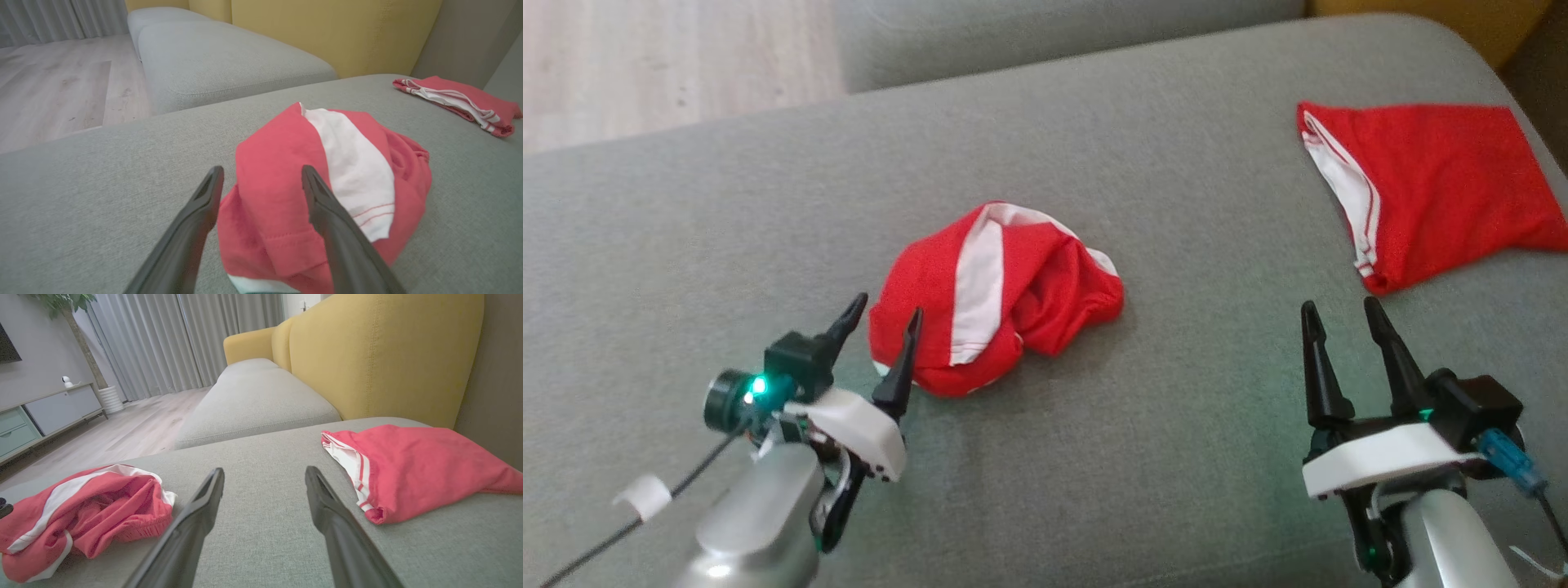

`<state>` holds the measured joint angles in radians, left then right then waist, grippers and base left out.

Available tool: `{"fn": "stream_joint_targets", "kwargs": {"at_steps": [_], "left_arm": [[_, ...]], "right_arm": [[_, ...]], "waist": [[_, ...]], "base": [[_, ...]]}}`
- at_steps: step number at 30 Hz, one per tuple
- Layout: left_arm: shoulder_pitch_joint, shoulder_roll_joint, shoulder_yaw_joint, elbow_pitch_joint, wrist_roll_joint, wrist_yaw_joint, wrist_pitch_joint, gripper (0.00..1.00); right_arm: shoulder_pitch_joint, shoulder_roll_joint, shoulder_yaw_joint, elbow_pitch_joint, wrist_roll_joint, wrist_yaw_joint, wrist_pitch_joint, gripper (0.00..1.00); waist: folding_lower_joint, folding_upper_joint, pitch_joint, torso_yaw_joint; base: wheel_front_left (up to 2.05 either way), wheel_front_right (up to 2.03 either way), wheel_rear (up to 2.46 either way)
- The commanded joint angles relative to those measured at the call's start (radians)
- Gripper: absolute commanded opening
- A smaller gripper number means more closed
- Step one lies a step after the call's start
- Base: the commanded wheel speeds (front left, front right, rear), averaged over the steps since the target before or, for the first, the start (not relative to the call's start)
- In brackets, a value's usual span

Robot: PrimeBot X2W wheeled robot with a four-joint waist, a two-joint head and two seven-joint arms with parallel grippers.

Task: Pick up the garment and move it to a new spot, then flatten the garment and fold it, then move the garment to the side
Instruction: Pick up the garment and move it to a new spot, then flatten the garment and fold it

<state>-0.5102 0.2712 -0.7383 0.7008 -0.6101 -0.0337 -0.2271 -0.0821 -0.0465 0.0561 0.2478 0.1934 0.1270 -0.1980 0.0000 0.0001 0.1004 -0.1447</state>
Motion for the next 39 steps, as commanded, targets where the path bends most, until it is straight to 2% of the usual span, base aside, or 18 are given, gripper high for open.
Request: {"fn": "stream_joint_targets", "kwargs": {"at_steps": [1, 5, 12, 20, 28, 39], "left_arm": [[-0.01, 0.019, 0.047, -0.035, -0.005, 0.012, -0.017, 1.0], [0.04, 0.024, 0.076, -0.092, -0.002, 0.048, -0.03, 1.0], [0.185, 0.016, 0.166, -0.261, 0.008, 0.143, -0.034, 1.0], [0.394, -0.007, 0.275, -0.441, 0.045, 0.225, -0.034, 1.0], [0.503, -0.016, 0.316, -0.508, 0.063, 0.229, -0.035, 1.0], [0.528, -0.031, 0.332, -0.515, 0.073, 0.217, -0.035, 1.0]], "right_arm": [[-0.015, -0.004, 0.017, -0.026, -0.009, 0.004, -0.005, 1.0], [-0.003, -0.004, 0.011, -0.023, -0.017, 0.004, 0.003, 1.0], [0.018, -0.004, 0.023, -0.018, -0.023, 0.004, 0.014, 1.0], [0.04, -0.004, 0.067, -0.003, -0.016, 0.004, 0.007, 1.0], [0.059, -0.004, 0.107, 0.018, -0.006, 0.004, 0.0, 1.0], [0.06, -0.004, 0.119, 0.043, 0.001, 0.004, -0.011, 1.0]], "waist": [[0.0, -0.0001, -0.028, 0.027], [0.0, -0.0001, -0.059, 0.057], [0.0, -0.0001, -0.095, 0.095], [0.0, -0.0001, -0.118, 0.112], [0.0, -0.0001, -0.13, 0.129], [0.0, -0.0001, -0.137, 0.147]], "base": [[0.0, 0.0, 0.0], [0.0, 0.0, 0.0], [0.0, 0.0, 0.0], [0.0, 0.0, 0.0], [0.0, 0.0, 0.0], [0.0, 0.0, 0.0]]}}
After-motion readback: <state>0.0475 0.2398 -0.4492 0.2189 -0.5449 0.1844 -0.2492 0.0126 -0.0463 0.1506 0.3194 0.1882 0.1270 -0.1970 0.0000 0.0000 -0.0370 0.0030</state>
